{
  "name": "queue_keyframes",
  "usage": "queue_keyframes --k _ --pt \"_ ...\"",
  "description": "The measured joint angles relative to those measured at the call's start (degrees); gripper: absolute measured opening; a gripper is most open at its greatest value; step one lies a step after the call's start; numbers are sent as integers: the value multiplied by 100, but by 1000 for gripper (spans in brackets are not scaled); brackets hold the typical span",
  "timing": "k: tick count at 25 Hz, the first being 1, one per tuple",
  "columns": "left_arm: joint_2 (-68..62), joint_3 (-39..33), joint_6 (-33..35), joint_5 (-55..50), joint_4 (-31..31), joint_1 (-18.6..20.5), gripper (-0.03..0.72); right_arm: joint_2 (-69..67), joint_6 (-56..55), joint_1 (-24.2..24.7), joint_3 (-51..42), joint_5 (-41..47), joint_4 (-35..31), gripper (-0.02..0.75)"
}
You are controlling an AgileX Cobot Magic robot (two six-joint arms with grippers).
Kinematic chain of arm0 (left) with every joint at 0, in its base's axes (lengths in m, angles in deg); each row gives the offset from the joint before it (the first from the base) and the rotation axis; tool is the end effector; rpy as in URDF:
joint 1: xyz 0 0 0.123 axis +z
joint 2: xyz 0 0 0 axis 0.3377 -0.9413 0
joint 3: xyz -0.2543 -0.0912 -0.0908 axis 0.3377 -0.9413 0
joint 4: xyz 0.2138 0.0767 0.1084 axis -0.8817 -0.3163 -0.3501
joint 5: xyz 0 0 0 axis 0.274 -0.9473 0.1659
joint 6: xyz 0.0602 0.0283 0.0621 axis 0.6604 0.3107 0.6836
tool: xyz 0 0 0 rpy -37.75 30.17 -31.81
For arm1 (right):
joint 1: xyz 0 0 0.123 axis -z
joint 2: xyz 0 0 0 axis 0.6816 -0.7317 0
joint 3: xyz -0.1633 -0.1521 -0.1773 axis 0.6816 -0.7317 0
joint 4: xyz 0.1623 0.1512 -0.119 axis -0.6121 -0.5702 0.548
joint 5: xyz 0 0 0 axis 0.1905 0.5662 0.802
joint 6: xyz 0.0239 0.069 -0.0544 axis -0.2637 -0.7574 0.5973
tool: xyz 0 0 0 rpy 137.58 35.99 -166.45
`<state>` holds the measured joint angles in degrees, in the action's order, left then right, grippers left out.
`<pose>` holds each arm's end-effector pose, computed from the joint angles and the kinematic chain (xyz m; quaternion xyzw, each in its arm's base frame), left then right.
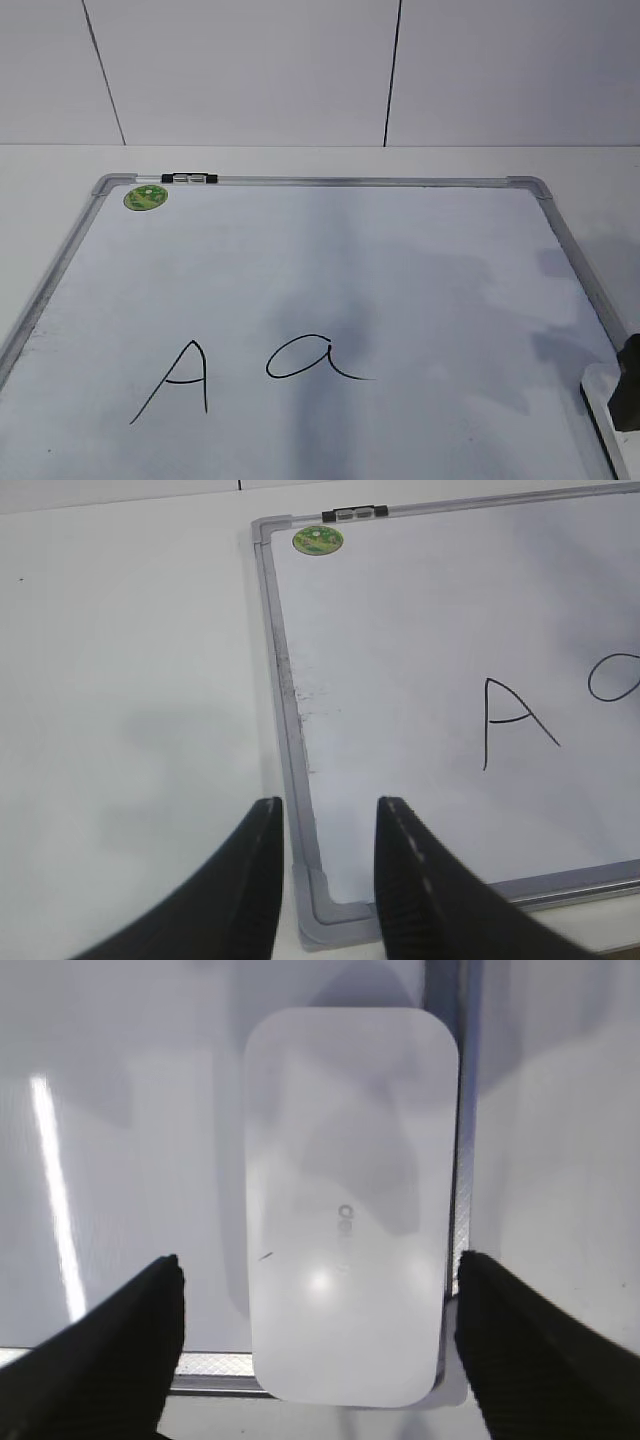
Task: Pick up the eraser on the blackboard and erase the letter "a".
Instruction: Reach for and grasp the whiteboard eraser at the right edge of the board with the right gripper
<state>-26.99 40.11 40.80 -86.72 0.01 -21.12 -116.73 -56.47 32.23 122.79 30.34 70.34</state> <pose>-0.0077 -0.0142 0.2772 0.0721 0.8597 -0.0623 0.5019 0.1861 0.0394 0.2174 0.0055 0.9963 0.0376 0.0773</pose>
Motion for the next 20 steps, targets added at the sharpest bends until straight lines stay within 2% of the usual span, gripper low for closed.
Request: queue_keyframes --k 20 --pt "0 0 0 0 0 0 235 -262 -71 0 0 -8 181 667"
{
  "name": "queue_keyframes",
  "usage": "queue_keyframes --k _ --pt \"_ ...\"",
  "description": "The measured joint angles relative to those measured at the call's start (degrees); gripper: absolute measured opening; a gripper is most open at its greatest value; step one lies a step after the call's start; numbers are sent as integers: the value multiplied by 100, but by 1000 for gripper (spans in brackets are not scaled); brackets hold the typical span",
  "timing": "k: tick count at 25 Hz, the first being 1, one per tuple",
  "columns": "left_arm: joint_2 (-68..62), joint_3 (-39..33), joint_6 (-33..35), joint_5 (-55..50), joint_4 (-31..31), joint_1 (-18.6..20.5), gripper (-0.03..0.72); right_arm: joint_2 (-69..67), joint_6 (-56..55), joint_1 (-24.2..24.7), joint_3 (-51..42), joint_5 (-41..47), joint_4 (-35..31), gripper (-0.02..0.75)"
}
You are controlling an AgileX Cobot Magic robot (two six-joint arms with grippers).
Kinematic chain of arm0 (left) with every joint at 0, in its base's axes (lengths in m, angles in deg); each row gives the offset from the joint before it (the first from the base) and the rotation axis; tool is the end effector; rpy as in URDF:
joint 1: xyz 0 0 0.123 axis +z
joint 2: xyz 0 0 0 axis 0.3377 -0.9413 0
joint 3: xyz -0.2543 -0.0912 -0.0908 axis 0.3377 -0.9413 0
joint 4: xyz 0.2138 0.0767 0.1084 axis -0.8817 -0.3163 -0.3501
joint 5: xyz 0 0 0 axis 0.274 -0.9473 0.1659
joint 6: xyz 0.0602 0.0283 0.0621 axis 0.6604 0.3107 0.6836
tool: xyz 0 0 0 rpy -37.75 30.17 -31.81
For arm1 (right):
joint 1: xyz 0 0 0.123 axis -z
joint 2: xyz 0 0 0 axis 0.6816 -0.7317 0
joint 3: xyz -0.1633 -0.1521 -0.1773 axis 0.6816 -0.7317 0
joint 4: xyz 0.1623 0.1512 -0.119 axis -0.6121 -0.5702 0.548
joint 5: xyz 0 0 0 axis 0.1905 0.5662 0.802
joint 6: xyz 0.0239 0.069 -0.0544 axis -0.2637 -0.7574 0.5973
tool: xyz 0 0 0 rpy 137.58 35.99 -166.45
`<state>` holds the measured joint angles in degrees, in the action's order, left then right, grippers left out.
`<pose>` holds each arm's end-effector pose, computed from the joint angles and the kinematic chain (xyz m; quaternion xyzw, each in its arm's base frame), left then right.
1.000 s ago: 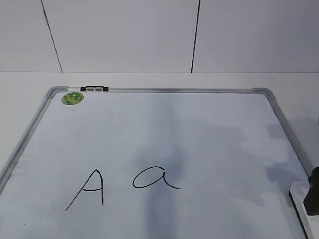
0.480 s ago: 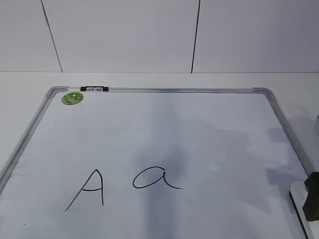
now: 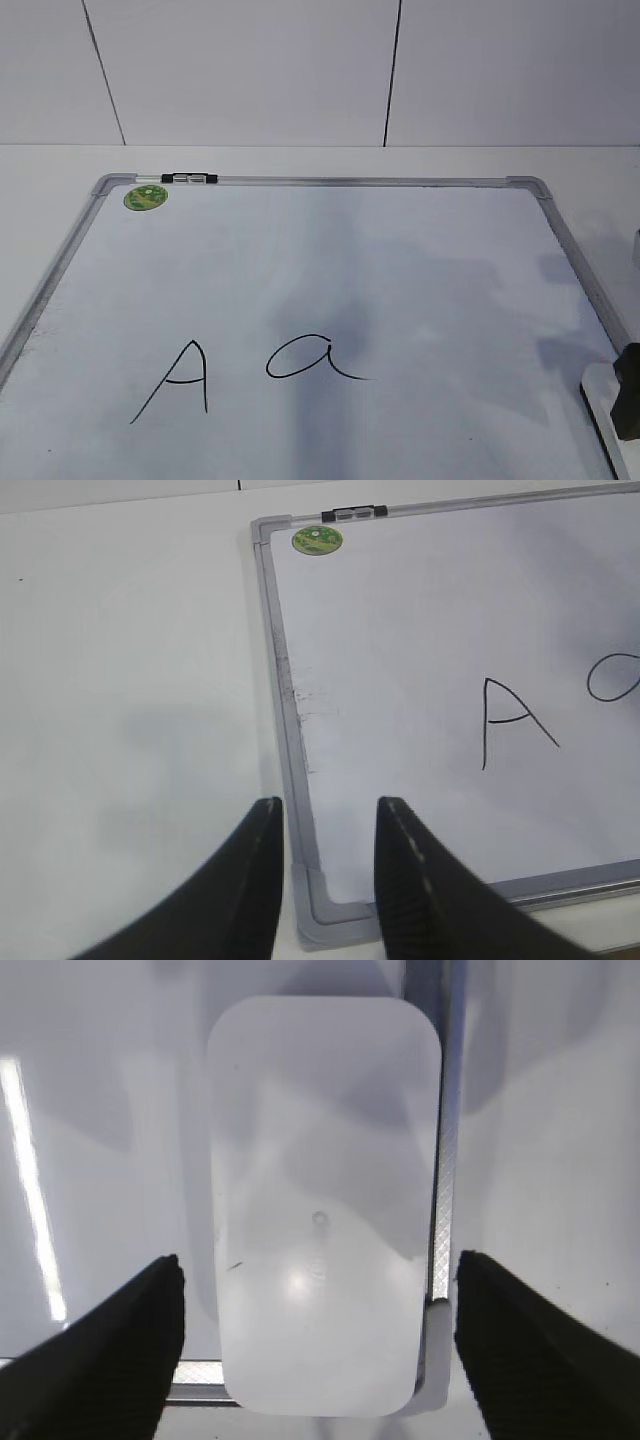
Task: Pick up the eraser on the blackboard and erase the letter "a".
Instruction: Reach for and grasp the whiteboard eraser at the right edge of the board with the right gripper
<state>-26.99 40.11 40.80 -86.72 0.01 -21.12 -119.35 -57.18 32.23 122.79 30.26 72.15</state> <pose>-0.0077 -0.0142 0.2772 0.0721 0.8597 -0.0623 0.5019 0.1906 0.0379 0.2086 0.0036 0.9981 0.0207 0.0579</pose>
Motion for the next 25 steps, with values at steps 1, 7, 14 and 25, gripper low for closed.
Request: queue_keyframes --k 1,7,14,25 --pt "0 0 0 0 9 0 235 0 0 0 0 0 0 667" --pt "0 0 0 0 108 0 235 0 20 0 0 -3 0 667" --pt "0 0 0 0 118 0 235 -8 59 0 0 -33 0 666" --pt "0 0 0 0 121 0 235 -313 166 0 0 -73 -72 666"
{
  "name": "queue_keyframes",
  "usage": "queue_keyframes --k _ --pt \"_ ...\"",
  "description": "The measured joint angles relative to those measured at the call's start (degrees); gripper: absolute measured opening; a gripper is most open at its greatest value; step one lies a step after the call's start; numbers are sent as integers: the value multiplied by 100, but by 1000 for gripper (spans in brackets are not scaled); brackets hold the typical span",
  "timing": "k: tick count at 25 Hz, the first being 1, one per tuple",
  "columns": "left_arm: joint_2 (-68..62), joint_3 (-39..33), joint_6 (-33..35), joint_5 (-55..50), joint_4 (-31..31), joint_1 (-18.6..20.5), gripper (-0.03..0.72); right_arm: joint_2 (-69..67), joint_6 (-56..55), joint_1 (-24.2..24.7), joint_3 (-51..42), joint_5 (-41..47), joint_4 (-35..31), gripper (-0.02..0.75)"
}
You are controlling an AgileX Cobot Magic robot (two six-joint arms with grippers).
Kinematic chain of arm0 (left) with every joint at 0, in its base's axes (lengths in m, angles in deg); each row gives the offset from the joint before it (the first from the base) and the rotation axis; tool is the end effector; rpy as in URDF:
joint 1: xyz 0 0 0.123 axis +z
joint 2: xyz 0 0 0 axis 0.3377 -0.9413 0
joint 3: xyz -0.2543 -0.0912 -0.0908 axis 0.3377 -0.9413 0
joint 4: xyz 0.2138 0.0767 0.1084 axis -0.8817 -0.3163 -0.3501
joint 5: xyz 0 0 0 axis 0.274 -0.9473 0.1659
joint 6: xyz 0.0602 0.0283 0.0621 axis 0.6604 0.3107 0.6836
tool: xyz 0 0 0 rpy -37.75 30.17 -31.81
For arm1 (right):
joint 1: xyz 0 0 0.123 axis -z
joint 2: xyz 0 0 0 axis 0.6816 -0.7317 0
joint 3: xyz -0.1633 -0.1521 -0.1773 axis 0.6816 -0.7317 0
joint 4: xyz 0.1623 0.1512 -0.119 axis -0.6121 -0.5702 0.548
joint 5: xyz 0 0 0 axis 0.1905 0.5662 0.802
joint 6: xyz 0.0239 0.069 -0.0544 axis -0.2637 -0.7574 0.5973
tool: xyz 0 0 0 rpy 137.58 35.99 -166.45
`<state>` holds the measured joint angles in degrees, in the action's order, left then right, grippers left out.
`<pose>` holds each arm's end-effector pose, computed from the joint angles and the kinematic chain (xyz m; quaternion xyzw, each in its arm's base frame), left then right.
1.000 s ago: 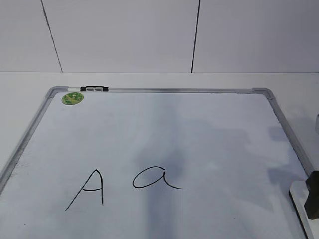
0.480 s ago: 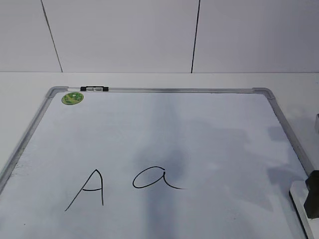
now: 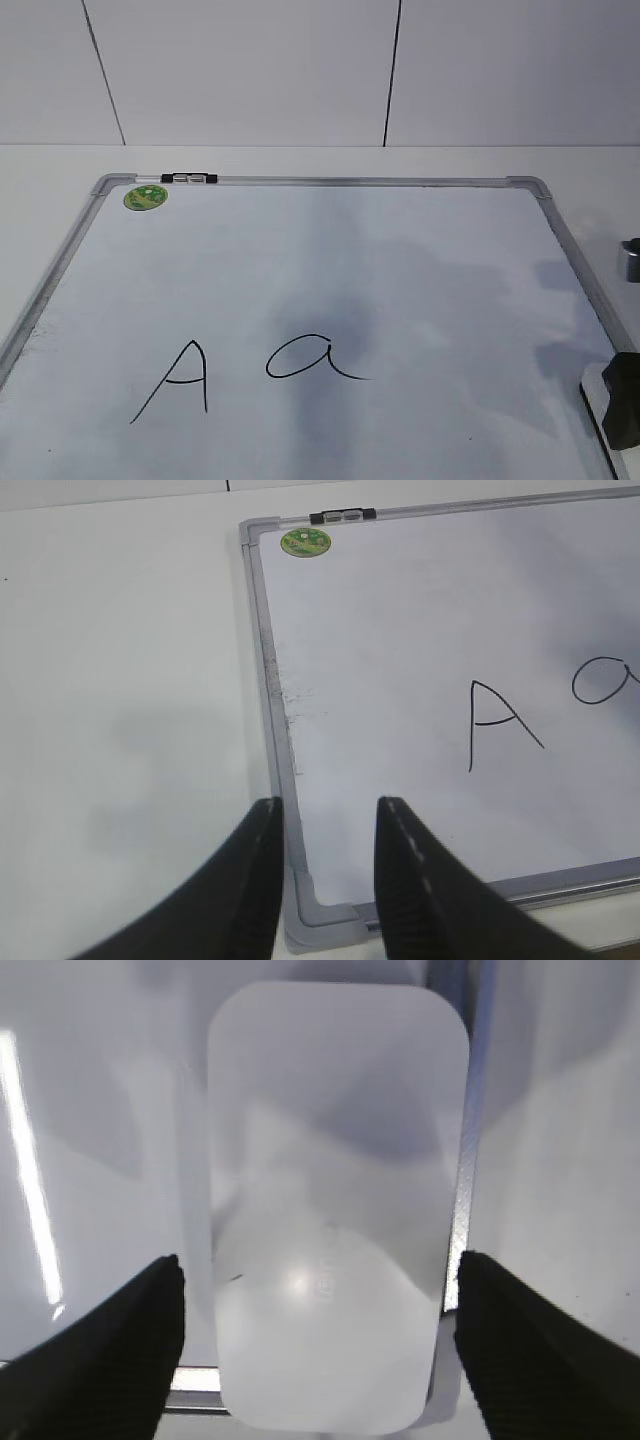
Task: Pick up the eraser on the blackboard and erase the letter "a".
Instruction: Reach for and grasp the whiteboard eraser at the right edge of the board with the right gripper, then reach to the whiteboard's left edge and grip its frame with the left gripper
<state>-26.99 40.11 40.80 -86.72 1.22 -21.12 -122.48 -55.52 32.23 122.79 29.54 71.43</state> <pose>-0.0079 -0.0159 0.2775 0.0727 0.8587 -0.0728 0.5020 0.1959 0.0398 0.1979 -0.0070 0.9991 0.0211 0.0367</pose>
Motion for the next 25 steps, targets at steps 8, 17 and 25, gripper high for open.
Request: queue_keyframes --k 8,17,25 --pt "0 0 0 0 10 0 235 -187 0 0 0 -90 -13 666" --pt "0 0 0 0 10 0 235 -391 85 0 0 -142 -13 666" --pt "0 0 0 0 10 0 235 -648 111 0 2 -294 -1 654"
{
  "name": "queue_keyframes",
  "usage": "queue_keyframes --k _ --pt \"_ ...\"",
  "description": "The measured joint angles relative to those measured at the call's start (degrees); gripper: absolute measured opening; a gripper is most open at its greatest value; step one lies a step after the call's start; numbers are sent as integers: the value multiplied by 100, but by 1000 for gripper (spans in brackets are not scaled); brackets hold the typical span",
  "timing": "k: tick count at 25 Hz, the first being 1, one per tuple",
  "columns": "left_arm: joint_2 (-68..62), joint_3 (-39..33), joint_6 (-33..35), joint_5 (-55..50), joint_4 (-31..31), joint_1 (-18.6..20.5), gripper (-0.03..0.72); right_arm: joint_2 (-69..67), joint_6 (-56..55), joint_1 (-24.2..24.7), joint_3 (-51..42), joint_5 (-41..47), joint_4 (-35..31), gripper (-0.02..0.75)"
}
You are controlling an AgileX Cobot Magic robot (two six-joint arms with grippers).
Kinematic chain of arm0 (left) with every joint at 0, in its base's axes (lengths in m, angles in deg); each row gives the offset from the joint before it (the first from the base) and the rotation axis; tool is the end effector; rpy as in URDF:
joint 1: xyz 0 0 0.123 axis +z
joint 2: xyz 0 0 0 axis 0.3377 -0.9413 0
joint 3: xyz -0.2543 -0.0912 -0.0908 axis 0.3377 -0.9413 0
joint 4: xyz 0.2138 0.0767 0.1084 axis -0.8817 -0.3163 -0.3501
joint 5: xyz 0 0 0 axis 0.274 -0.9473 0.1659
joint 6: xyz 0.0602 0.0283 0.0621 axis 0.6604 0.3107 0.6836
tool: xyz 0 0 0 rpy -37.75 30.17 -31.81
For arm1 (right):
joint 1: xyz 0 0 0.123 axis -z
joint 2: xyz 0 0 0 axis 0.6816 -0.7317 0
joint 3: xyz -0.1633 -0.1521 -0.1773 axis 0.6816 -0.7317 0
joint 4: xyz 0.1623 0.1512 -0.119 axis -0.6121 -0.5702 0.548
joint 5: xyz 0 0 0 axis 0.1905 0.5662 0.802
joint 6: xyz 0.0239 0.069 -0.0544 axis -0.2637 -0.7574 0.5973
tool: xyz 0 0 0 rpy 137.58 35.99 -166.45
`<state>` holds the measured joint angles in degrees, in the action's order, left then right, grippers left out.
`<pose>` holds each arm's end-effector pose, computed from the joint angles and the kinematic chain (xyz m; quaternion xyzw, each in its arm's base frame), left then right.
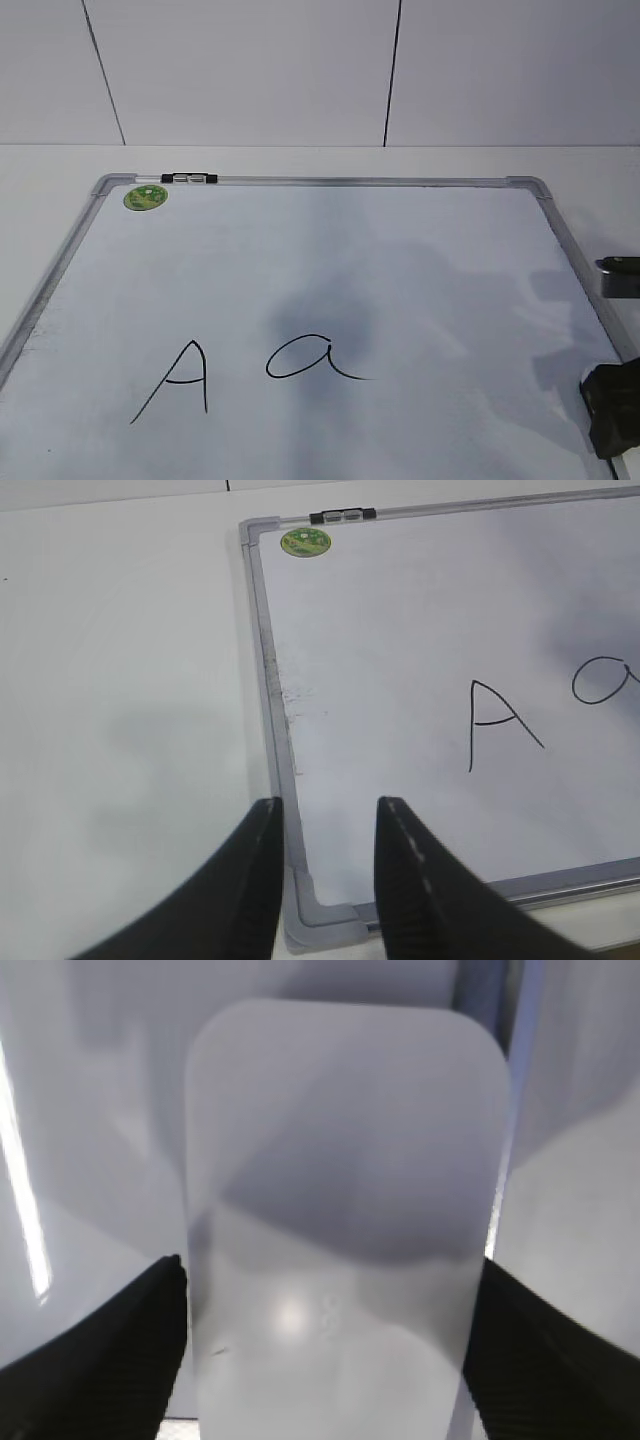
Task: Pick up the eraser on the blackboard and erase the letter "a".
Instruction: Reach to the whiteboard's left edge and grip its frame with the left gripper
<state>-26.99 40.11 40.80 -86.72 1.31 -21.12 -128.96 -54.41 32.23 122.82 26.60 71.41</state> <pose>-0.0079 -0.0161 0.2775 0.0727 0.8587 -0.0736 0.5020 0.2077 0.0420 0.1750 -0.0154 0.9997 0.0151 0.0068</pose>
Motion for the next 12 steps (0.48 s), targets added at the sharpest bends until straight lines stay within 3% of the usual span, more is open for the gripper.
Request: queue_keyframes --k 12 --pt "0 0 0 0 0 0 235 -67 0 0 0 -162 58 594"
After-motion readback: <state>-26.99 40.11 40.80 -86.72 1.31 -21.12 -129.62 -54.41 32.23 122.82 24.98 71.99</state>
